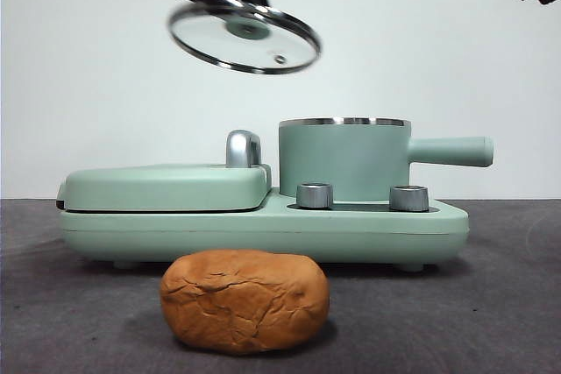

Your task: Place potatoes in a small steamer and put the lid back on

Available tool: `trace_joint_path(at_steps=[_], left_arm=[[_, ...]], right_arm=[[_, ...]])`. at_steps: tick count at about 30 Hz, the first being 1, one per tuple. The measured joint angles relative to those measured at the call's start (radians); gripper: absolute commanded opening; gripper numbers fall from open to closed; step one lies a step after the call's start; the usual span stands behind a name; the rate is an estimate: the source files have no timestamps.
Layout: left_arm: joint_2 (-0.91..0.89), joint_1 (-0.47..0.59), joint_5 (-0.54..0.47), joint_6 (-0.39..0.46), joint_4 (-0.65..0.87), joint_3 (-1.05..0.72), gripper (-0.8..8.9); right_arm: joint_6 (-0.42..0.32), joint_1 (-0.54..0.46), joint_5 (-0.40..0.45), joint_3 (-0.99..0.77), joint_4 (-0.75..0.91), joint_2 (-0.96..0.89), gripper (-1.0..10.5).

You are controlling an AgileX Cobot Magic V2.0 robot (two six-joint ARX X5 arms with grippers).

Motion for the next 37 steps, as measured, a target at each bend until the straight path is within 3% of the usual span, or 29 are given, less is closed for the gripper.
trace_joint_path(at_steps=[8, 13, 19, 25, 37], left_arm=[[-0.249, 0.108, -0.05, -0.002, -0.026, -0.285, 0.1], [-0.423, 0.205, -0.05, -0.002, -0.054, -0.399, 0.1], [-0.499, 0.291, -0.053, -0.002, -0.11, -0.403, 0.1], [-0.505, 0.296, -0.051, -0.002, -0.111, -0.403, 0.1], [-0.505, 0.296, -0.051, -0.002, -0.11, -0.403, 0.1]], right_arm=[[-0.003, 0.129, -0.023, 0.0, -0.011, 0.054, 2.9], [-0.053, 0.255, -0.025, 0.0, -0.011, 0.13, 3.0], [-0.121, 0.412, -0.026, 0.0, 0.015, 0.274, 3.3], [-0.134, 0.517, -0.027, 0.0, 0.117, 0.455, 3.3], [-0.141, 0.588, -0.026, 0.0, 0.293, 0.745, 3.4]])
